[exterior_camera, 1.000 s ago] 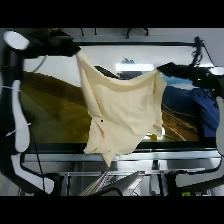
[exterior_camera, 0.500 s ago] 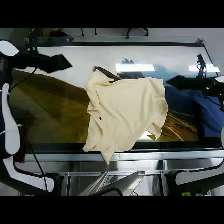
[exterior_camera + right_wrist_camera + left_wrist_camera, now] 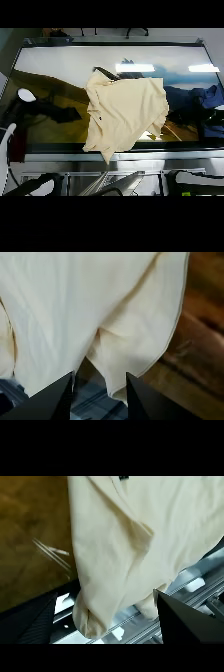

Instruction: Fold the shirts.

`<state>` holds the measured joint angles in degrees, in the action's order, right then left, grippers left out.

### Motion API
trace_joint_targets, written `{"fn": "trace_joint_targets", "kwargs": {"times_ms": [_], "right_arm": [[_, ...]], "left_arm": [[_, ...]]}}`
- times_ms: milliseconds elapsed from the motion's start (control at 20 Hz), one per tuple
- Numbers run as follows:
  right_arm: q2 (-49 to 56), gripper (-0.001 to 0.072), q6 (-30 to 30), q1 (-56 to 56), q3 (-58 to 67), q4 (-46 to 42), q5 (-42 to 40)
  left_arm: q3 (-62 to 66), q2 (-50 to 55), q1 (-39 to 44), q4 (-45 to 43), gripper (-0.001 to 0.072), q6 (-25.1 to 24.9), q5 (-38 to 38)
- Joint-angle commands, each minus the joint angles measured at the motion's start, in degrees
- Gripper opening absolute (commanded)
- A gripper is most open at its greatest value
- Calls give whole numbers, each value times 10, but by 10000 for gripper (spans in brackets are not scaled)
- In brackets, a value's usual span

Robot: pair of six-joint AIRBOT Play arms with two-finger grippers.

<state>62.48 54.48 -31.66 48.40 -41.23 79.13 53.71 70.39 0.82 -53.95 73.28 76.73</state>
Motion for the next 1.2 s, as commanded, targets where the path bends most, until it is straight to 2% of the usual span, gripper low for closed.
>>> {"fn": "trace_joint_targets", "kwargs": {"times_ms": [0, 150, 300, 400, 450, 500, 550, 750, 950, 1050, 1150], "right_arm": [[-25, 393, 7, 17, -67, -13, -6], [-18, 393, -2, 50, -89, -12, -48], [-6, 389, -2, 86, -91, -12, -52], [-5, 363, -2, 98, -91, -11, -66], [-5, 290, -2, 98, -91, -7, -72], [-6, 57, -2, 98, -91, -3, -74], [-6, 20, -2, 97, -91, -2, -82], [-16, 19, 9, 55, -67, -10, -97], [-74, 19, 60, -82, -4, -16, -116], [-96, 19, 53, -133, 14, 8, -110], [-102, 19, 53, -138, 14, 9, -99]], "left_arm": [[-125, -76, 44, 1, 671, 4, -59], [-163, -121, 64, 0, 671, 13, -71], [-182, -165, 64, 0, 671, 23, -73], [-189, -193, 64, 0, 671, 27, -82], [-192, -204, 64, 0, 671, 32, -85], [-193, -214, 64, -1, 671, 38, -89], [-193, -223, 64, 0, 670, 39, -93], [-193, -223, 64, 0, 671, 39, -103], [-193, -181, 64, 3, 671, 39, -94], [-193, -155, 65, 30, 670, 20, -95], [-193, -133, 87, 51, 670, 11, -109]]}}
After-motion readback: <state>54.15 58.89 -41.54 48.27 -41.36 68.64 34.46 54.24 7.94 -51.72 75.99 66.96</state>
